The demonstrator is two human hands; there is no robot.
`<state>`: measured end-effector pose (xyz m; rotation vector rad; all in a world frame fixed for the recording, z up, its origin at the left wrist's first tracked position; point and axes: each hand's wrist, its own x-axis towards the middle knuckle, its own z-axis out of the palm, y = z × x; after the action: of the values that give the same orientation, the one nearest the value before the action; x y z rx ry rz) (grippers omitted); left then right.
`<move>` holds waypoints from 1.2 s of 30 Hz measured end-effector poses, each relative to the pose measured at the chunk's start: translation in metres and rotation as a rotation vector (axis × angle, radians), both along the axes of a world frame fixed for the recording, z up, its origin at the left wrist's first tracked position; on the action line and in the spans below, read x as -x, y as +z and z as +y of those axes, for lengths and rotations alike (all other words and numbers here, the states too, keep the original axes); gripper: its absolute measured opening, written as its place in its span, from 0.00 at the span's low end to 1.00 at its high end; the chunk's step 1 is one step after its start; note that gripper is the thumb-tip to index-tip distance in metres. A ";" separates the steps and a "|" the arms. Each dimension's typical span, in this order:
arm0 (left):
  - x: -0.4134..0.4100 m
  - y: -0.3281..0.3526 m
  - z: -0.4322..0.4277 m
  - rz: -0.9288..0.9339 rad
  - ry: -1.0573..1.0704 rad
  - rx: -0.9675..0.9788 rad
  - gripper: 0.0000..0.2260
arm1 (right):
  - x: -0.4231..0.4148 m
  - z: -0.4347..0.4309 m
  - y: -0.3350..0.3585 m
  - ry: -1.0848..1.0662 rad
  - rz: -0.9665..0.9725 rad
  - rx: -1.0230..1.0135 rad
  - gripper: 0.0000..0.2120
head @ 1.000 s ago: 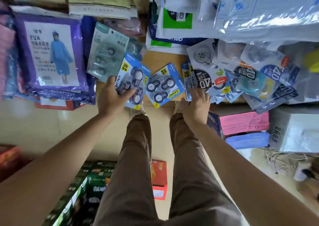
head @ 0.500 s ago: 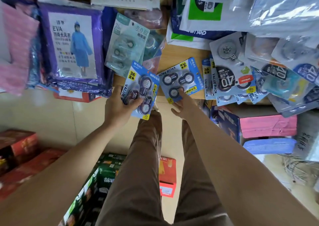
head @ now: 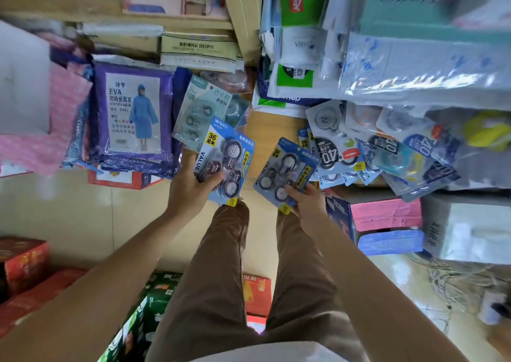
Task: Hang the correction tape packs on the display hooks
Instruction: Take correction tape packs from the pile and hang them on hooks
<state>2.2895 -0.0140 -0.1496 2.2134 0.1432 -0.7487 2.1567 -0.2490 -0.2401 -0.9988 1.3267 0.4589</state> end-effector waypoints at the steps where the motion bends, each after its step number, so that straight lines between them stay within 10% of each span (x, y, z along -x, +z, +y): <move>1: -0.001 0.011 -0.003 -0.005 -0.004 0.013 0.26 | 0.000 -0.006 0.014 0.056 -0.024 0.060 0.05; 17: -0.072 0.272 -0.068 -0.585 -0.379 0.025 0.20 | -0.068 -0.090 0.299 0.486 -0.524 0.712 0.10; 36: -0.132 0.565 -0.117 -1.310 -0.162 0.523 0.13 | -0.111 -0.146 0.637 0.300 -1.122 1.405 0.07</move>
<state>2.4214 -0.1314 0.4155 1.7968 -0.7854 0.6187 2.2673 -0.3946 0.3972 -2.1370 0.2721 -0.9193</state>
